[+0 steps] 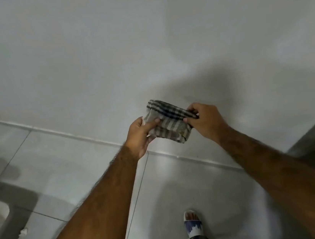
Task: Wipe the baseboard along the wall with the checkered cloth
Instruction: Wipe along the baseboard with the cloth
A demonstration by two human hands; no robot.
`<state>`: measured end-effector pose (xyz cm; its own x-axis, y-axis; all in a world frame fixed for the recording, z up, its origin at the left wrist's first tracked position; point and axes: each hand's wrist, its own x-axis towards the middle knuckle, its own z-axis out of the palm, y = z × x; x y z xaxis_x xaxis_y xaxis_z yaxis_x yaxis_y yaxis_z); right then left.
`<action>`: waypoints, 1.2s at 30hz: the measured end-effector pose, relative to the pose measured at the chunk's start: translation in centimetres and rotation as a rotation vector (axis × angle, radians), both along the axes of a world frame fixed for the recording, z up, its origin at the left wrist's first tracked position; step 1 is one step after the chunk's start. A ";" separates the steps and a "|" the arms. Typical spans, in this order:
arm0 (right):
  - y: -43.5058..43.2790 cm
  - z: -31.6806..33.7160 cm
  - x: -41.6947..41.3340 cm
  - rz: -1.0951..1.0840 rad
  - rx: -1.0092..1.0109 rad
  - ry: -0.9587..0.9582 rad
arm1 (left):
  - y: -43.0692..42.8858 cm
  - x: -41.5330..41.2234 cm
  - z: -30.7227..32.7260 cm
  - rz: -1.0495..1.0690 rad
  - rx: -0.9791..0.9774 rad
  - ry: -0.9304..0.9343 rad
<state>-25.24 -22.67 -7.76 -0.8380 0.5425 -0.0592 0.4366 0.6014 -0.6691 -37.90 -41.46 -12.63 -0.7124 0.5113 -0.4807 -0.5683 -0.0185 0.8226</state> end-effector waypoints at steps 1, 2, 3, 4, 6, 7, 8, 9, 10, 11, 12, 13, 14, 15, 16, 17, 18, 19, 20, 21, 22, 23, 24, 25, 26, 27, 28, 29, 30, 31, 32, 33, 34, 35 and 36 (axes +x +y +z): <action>0.5 -3.0 -0.8 0.003 -0.017 0.002 | 0.6 -0.4 -3.0 0.040 0.027 -0.042; 0.8 -6.1 -1.6 0.004 -0.036 0.003 | 1.3 -0.8 -6.0 0.073 0.057 -0.080; 1.1 -8.8 -2.2 0.001 -0.059 0.006 | 1.8 -1.1 -8.5 0.106 0.080 -0.115; 1.2 -12.0 -2.9 0.000 -0.080 0.004 | 2.3 -1.3 -11.5 0.142 0.094 -0.139; 1.4 -18.8 -4.3 -0.003 -0.112 0.000 | 3.0 -2.0 -18.1 0.189 0.135 -0.163; 1.5 -22.3 -4.9 -0.003 -0.128 0.002 | 3.2 -2.4 -21.5 0.197 0.162 -0.181; 1.5 -25.3 -5.4 0.002 -0.145 0.002 | 3.3 -2.8 -24.4 0.204 0.180 -0.203; 1.3 -28.6 -5.9 0.015 -0.158 -0.004 | 3.3 -3.0 -27.8 0.213 0.202 -0.227; 1.1 -31.8 -6.5 0.032 -0.163 -0.012 | 3.3 -3.1 -31.2 0.218 0.220 -0.239; 0.8 -35.0 -7.0 0.048 -0.160 -0.018 | 3.3 -3.2 -34.5 0.227 0.228 -0.246; 0.6 -38.2 -7.5 0.062 -0.158 -0.025 | 3.3 -3.1 -37.7 0.241 0.220 -0.246; 0.4 -40.8 -7.8 0.071 -0.159 -0.036 | 3.2 -3.0 -40.5 0.250 0.201 -0.236; 0.2 -43.7 -8.2 0.085 -0.159 -0.049 | 3.0 -2.8 -43.6 0.262 0.188 -0.226; 0.1 -46.5 -8.5 0.108 -0.150 -0.065 | 2.9 -2.6 -46.7 0.276 0.188 -0.216; 0.0 -48.9 -8.9 0.138 -0.126 -0.069 | 2.9 -2.5 -49.4 0.291 0.185 -0.211; 0.0 -51.0 -9.2 0.177 -0.071 -0.056 | 2.8 -2.4 -52.1 0.306 0.177 -0.214; 0.2 -52.4 -9.6 0.222 0.034 -0.016 | 2.7 -2.3 -54.2 0.316 0.161 -0.219; 0.4 -53.6 -9.9 0.275 0.195 0.048 | 2.5 -2.3 -56.7 0.324 0.139 -0.221; 0.7 -54.5 -10.3 0.327 0.394 0.133 | 2.3 -2.2 -59.0 0.320 0.101 -0.217; 1.1 -54.9 -10.6 0.376 0.595 0.220 | 2.1 -2.0 -61.1 0.307 0.046 -0.205; 1.4 -55.3 -10.9 0.424 0.761 0.277 | 1.8 -1.8 -63.2 0.292 -0.019 -0.187; 1.5 -55.4 -11.0 0.464 0.904 0.295 | 1.6 -1.6 -64.9 0.276 -0.083 -0.169; 1.6 -55.7 -11.1 0.492 1.027 0.301 | 1.5 -1.3 -66.7 0.273 -0.135 -0.163; 1.8 -56.0 -11.2 0.499 1.126 0.314 | 1.4 -1.0 -68.2 0.279 -0.171 -0.165; 2.1 -55.9 -11.4 0.478 1.197 0.336 | 1.5 -0.8 -69.3 0.286 -0.187 -0.167; 2.6 -55.5 -11.5 0.438 1.248 0.354 | 1.7 -0.7 -70.3 0.295 -0.186 -0.169; 3.3 -54.7 -11.6 0.396 1.289 0.357 | 1.8 -0.7 -70.9 0.306 -0.182 -0.165; 4.3 -53.8 -11.7 0.366 1.341 0.334 | 2.1 -1.0 -71.4 0.317 -0.179 -0.157; 5.4 -52.8 -11.7 0.351 1.405 0.290 | 2.4 -1.3 -71.7 0.330 -0.183 -0.145; 6.2 -51.9 -11.7 0.340 1.474 0.259 | 2.7 -1.8 -72.0 0.346 -0.196 -0.124; 6.9 -51.5 -11.8 0.320 1.541 0.258 | 3.1 -2.5 -72.2 0.361 -0.235 -0.087; 7.1 -51.5 -11.9 0.295 1.596 0.289 | 3.5 -3.2 -72.3 0.386 -0.298 -0.034; 7.3 -51.6 -12.1 0.271 1.634 0.322 | 3.9 -4.1 -72.2 0.413 -0.367 0.022; 7.3 -52.0 -12.3 0.255 1.658 0.344 | 4.3 -4.9 -72.1 0.453 -0.427 0.068; 7.3 -52.3 -12.5 0.251 1.673 0.352 | 4.6 -5.7 -71.6 0.505 -0.466 0.097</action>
<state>-37.72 -15.39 -60.02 -0.7529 -0.3158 0.5774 0.2125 0.7137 0.6674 -43.57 -36.87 -84.25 -0.8595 -0.1389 -0.4919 -0.5068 0.1061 0.8555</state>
